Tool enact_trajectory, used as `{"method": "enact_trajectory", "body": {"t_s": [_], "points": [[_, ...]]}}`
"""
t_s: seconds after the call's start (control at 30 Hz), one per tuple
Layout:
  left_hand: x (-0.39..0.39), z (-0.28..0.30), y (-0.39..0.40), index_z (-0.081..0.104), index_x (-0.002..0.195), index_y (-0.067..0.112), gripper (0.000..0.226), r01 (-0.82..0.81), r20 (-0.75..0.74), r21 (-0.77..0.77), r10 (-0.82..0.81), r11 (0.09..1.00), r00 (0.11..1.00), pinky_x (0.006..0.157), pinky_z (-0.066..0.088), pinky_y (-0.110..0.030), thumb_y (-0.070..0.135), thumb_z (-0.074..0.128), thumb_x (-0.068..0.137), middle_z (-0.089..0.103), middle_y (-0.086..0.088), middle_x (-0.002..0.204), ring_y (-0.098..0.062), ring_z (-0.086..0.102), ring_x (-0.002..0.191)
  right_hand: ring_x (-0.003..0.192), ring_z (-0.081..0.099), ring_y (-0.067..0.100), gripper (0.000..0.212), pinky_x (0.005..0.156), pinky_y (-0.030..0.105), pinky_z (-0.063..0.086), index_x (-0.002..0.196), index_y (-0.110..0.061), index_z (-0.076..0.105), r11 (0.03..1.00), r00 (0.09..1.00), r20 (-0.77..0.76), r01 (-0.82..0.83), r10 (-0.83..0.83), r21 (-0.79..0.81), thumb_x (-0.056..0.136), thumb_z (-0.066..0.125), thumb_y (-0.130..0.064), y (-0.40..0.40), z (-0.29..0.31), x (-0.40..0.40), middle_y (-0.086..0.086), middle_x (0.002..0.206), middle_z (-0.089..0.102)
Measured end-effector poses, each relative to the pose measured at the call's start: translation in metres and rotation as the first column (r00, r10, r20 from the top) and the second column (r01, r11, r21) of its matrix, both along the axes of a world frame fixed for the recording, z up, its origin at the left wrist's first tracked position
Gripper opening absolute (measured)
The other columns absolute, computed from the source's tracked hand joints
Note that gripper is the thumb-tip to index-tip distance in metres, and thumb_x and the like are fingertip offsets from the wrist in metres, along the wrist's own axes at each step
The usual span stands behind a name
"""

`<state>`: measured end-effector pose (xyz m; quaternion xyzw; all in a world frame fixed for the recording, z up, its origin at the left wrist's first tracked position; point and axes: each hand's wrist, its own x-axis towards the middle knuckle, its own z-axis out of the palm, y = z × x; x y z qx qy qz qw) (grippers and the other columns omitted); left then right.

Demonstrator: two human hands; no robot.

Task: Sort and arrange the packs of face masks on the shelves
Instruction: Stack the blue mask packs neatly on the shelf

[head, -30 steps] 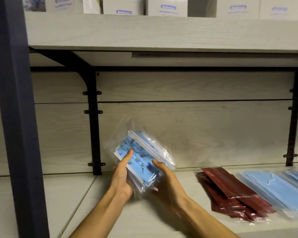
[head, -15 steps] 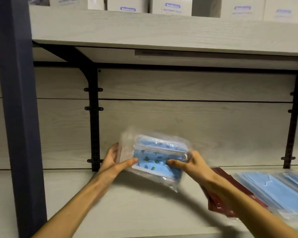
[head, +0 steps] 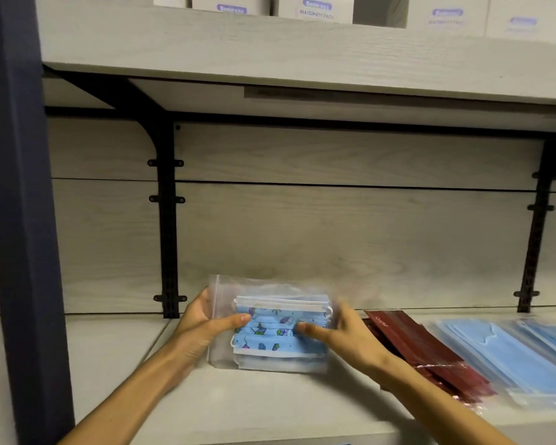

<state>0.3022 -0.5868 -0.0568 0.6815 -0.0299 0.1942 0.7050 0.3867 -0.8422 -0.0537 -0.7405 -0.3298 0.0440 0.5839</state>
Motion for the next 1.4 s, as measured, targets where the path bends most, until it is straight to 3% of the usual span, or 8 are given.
{"method": "enact_trajectory", "body": {"t_s": [0.23, 0.43, 0.67, 0.83, 1.0, 1.1, 1.2, 1.4], "points": [[-0.004, -0.005, -0.002, 0.063, 0.124, 0.014, 0.075, 0.047, -0.051, 0.009, -0.046, 0.999, 0.998, 0.097, 0.054, -0.049, 0.038, 0.089, 0.058, 0.075, -0.009, 0.114, -0.029, 0.072, 0.105, 0.068, 0.065, -0.012, 0.027, 0.064, 0.008, 0.049, 0.103, -0.015, 0.054, 0.995, 0.994, -0.055, 0.093, -0.094, -0.02, 0.088, 0.074, -0.007, -0.002, -0.013, 0.0, -0.005, 0.083, 0.066], [-0.005, -0.006, -0.004, 0.061, 0.126, 0.015, 0.053, 0.107, -0.062, 0.056, -0.103, 0.993, 0.993, 0.096, 0.055, -0.047, 0.011, 0.084, 0.078, 0.073, -0.009, 0.119, -0.028, 0.07, 0.11, 0.099, 0.071, 0.007, 0.044, 0.093, 0.033, 0.057, 0.123, -0.026, 0.054, 0.986, 0.987, -0.02, 0.157, -0.158, -0.051, 0.086, 0.075, -0.016, -0.001, -0.018, -0.002, -0.007, 0.111, 0.073], [-0.002, -0.011, 0.001, 0.056, 0.126, 0.011, 0.066, 0.027, -0.019, 0.089, -0.025, 0.996, 1.0, 0.089, 0.059, -0.043, -0.002, 0.086, 0.069, 0.073, -0.009, 0.118, -0.028, 0.07, 0.109, 0.091, 0.066, 0.03, 0.033, 0.082, 0.053, 0.055, 0.106, -0.028, 0.054, 0.957, 0.953, 0.17, 0.27, -0.25, -0.106, 0.079, 0.063, -0.044, -0.006, -0.02, -0.006, 0.005, 0.097, 0.07], [-0.005, -0.016, -0.002, 0.054, 0.129, 0.015, 0.058, 0.093, -0.077, 0.096, -0.086, 0.991, 0.993, 0.09, 0.059, -0.042, 0.002, 0.08, 0.079, 0.073, -0.006, 0.121, -0.025, 0.07, 0.11, 0.105, 0.07, 0.015, 0.029, 0.094, 0.043, 0.057, 0.12, -0.023, 0.051, 0.983, 0.99, 0.005, 0.143, -0.143, -0.12, 0.094, 0.063, -0.019, -0.008, -0.03, -0.006, -0.002, 0.116, 0.07], [-0.002, -0.017, -0.008, 0.055, 0.126, 0.015, 0.045, 0.012, -0.091, 0.121, -0.001, 0.993, 0.996, 0.073, 0.06, -0.027, 0.001, 0.072, 0.087, 0.076, -0.001, 0.112, -0.019, 0.073, 0.102, 0.095, 0.068, 0.009, 0.016, 0.086, 0.031, 0.058, 0.109, -0.017, 0.052, 0.97, 0.975, 0.061, 0.22, -0.214, -0.105, 0.096, 0.061, -0.018, -0.004, -0.028, -0.006, -0.007, 0.107, 0.068], [-0.002, -0.013, -0.011, 0.057, 0.121, 0.012, 0.039, -0.022, -0.128, 0.115, 0.037, 0.993, 0.991, 0.07, 0.059, -0.026, -0.001, 0.071, 0.087, 0.077, -0.008, 0.107, -0.023, 0.075, 0.095, 0.093, 0.072, 0.017, 0.015, 0.084, 0.043, 0.06, 0.106, -0.017, 0.056, 0.972, 0.972, -0.018, 0.235, -0.235, -0.033, 0.093, 0.063, -0.02, -0.001, -0.025, -0.001, 0.0, 0.104, 0.072], [0.001, -0.009, -0.012, 0.062, 0.119, 0.012, 0.036, -0.038, -0.215, 0.096, 0.058, 0.995, 0.975, 0.073, 0.058, -0.029, 0.0, 0.071, 0.087, 0.077, -0.011, 0.106, -0.025, 0.075, 0.094, 0.08, 0.072, 0.015, 0.016, 0.073, 0.033, 0.061, 0.101, -0.013, 0.062, 0.961, 0.94, -0.201, 0.276, -0.274, -0.019, 0.088, 0.067, -0.021, 0.002, -0.018, 0.004, 0.005, 0.094, 0.072], [0.004, -0.009, -0.012, 0.063, 0.127, 0.006, 0.052, 0.004, -0.413, -0.053, -0.026, 0.999, 0.91, 0.092, 0.057, -0.042, 0.024, 0.08, 0.081, 0.074, -0.014, 0.114, -0.032, 0.07, 0.108, 0.087, 0.073, 0.041, 0.059, 0.073, 0.056, 0.06, 0.115, -0.005, 0.059, 0.978, 0.819, -0.543, 0.205, -0.185, -0.024, 0.063, 0.08, -0.025, -0.005, -0.014, 0.019, 0.026, 0.107, 0.07]]}}
